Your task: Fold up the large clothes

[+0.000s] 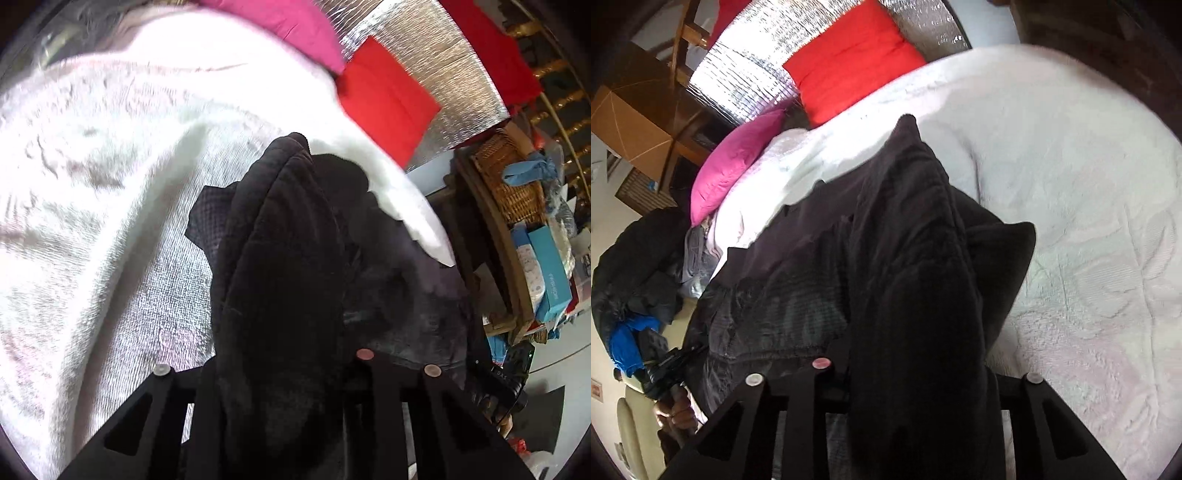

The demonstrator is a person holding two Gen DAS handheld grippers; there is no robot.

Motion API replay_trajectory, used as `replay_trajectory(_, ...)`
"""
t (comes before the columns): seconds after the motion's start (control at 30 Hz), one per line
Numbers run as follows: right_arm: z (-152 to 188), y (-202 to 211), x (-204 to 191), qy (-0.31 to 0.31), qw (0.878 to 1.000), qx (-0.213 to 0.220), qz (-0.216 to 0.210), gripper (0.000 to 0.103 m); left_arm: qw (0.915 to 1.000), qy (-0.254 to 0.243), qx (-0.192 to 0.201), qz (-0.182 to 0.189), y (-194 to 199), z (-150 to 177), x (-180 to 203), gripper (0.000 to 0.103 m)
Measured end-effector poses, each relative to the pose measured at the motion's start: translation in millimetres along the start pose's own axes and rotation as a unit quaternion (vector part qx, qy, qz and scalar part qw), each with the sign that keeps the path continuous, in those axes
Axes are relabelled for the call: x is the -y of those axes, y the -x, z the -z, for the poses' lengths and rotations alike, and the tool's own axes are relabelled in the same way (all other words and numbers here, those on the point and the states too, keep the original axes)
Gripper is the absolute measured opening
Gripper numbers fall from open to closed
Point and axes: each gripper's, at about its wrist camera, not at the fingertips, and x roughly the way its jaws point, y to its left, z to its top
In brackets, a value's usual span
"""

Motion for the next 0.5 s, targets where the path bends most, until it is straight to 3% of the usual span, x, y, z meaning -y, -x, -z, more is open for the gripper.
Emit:
replay_trajectory(0.17,11.9,34.4,-29.9,0.044,0.998,0.037,-0.012,0.029,0.9996,-0.020,0.019,-0.001,35.1,12.0,4.3,0.024)
replay_trajectory(0.37,34.7,46.7,-33.9,0.051,0.998,0.030,-0.013,0.029,0.9993,-0.030,0.022,-0.008,62.3,36.0,-9.5,0.024)
replay_trajectory(0.47,49.0,35.9,-14.9,0.027,1.000,0.010,0.001,0.029,0.9984,-0.028,-0.013,-0.047,44.7,42.8,-25.1,0.037)
replay_trajectory(0.5,53.4,24.7,-3.7,0.023,1.000,-0.006,0.012,0.034,0.9969,-0.027,-0.026,-0.070,36.5,44.0,-32.6,0.048)
